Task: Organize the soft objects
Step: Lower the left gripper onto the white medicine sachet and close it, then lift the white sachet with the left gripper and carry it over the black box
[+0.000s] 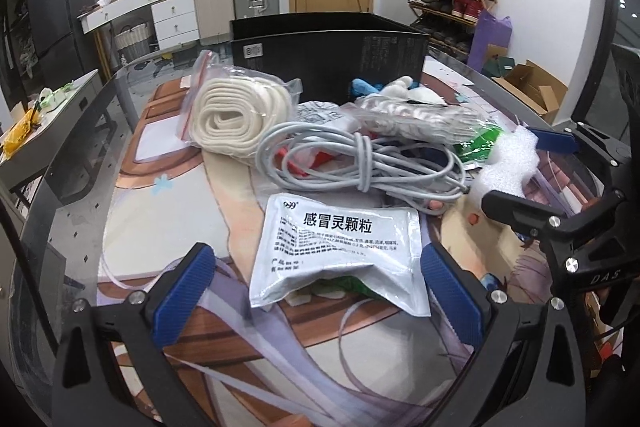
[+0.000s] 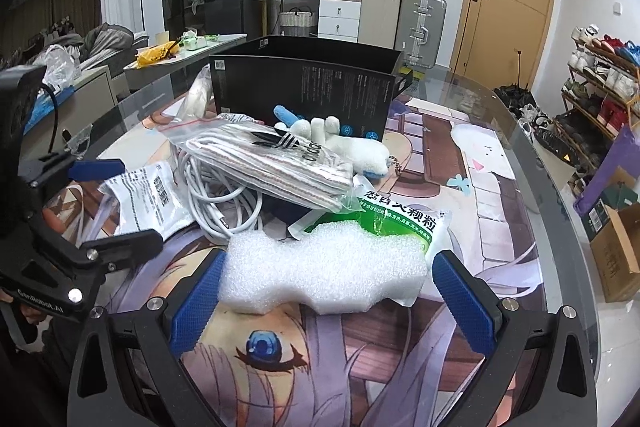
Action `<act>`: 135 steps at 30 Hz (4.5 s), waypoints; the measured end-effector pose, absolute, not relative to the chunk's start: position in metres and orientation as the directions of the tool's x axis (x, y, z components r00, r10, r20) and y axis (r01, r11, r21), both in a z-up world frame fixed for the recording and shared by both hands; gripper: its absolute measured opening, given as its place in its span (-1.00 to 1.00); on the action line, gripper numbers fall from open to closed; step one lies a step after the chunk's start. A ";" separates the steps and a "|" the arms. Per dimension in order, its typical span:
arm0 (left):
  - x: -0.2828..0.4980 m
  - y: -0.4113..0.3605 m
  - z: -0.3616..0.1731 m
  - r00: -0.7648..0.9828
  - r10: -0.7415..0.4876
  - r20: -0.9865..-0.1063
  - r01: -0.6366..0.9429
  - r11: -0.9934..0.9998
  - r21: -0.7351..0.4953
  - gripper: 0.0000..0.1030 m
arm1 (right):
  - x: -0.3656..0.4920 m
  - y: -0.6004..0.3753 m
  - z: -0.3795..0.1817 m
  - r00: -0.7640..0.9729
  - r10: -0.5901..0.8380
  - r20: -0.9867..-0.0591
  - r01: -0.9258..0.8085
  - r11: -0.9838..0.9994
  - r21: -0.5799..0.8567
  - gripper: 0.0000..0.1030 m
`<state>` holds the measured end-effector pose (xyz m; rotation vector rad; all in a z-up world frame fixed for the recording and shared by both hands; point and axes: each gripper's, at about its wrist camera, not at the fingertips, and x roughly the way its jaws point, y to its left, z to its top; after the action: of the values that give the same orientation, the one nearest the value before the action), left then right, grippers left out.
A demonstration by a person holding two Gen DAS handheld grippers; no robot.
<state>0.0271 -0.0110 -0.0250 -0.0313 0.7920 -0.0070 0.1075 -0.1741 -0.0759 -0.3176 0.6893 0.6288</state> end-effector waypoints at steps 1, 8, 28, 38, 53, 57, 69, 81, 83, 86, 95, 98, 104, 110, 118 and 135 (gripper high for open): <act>0.027 -0.011 -0.025 0.705 -0.023 -0.709 0.000 0.999 -0.032 0.97 | 0.106 -0.175 -0.075 0.601 0.434 -0.671 -0.634 0.770 -0.069 0.93; 0.024 -0.013 -0.021 0.722 -0.052 -0.690 0.030 0.999 -0.043 0.42 | 0.098 -0.175 -0.073 0.600 0.454 -0.659 -0.653 0.754 -0.074 0.77; 0.012 -0.002 -0.004 0.736 -0.097 -0.670 0.011 0.991 -0.131 0.75 | 0.088 -0.189 -0.057 0.631 0.457 -0.627 -0.631 0.772 -0.072 0.78; 0.023 -0.031 -0.016 0.695 -0.146 -0.704 0.076 0.989 -0.130 0.74 | 0.089 -0.194 -0.055 0.643 0.451 -0.619 -0.617 0.783 -0.071 0.78; 0.018 -0.019 -0.016 0.735 -0.054 -0.676 0.034 0.999 -0.042 -0.44 | 0.087 -0.196 -0.055 0.641 0.456 -0.618 -0.619 0.782 -0.066 0.78; 0.016 -0.009 -0.015 0.738 -0.045 -0.674 0.014 0.999 -0.052 -0.47 | 0.085 -0.194 -0.053 0.643 0.456 -0.615 -0.622 0.780 -0.072 0.78; 0.005 0.004 0.007 0.778 -0.056 -0.625 0.004 0.996 -0.085 -0.49 | 0.081 -0.191 -0.039 0.652 0.485 -0.583 -0.634 0.771 -0.069 0.78; 0.013 0.017 0.037 0.822 -0.065 -0.565 0.005 0.994 -0.107 -0.49 | 0.090 -0.181 -0.022 0.647 0.522 -0.556 -0.660 0.748 -0.066 0.77; 0.019 0.016 0.041 0.828 -0.061 -0.557 0.005 0.995 -0.102 -0.49 | 0.094 -0.179 -0.019 0.642 0.528 -0.555 -0.667 0.742 -0.065 0.77; 0.027 0.015 0.047 0.836 -0.065 -0.545 0.013 0.995 -0.099 -0.49 | 0.102 -0.176 -0.012 0.634 0.543 -0.551 -0.676 0.735 -0.053 0.77; 0.053 0.021 0.066 0.857 -0.061 -0.511 0.012 0.995 -0.098 -0.49 | 0.125 -0.166 0.007 0.633 0.565 -0.529 -0.691 0.720 -0.058 0.77; 0.063 0.025 0.071 0.864 -0.052 -0.502 0.002 0.995 -0.100 -0.49 | 0.134 -0.162 0.012 0.628 0.574 -0.525 -0.697 0.716 -0.051 0.77; 0.081 0.031 0.079 0.870 -0.045 -0.491 -0.004 0.995 -0.099 -0.49 | 0.153 -0.150 0.016 0.630 0.573 -0.525 -0.700 0.711 -0.064 0.77; 0.098 0.032 0.083 0.869 -0.056 -0.491 -0.001 0.993 -0.115 -0.49 | 0.170 -0.137 0.021 0.624 0.573 -0.531 -0.706 0.705 -0.068 0.77; 0.118 0.032 0.086 0.866 -0.079 -0.493 0.019 0.992 -0.127 -0.49 | 0.190 -0.130 0.031 0.614 0.588 -0.527 -0.712 0.700 -0.050 0.77; 0.169 0.044 0.071 0.839 -0.075 -0.539 -0.004 0.990 -0.142 -0.49 | 0.238 -0.092 0.022 0.572 0.566 -0.593 -0.744 0.663 -0.085 0.77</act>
<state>0.1692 0.0435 0.0706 -0.1399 0.5750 -0.0377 0.2376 -0.0924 0.0218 -0.3454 0.5630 0.7860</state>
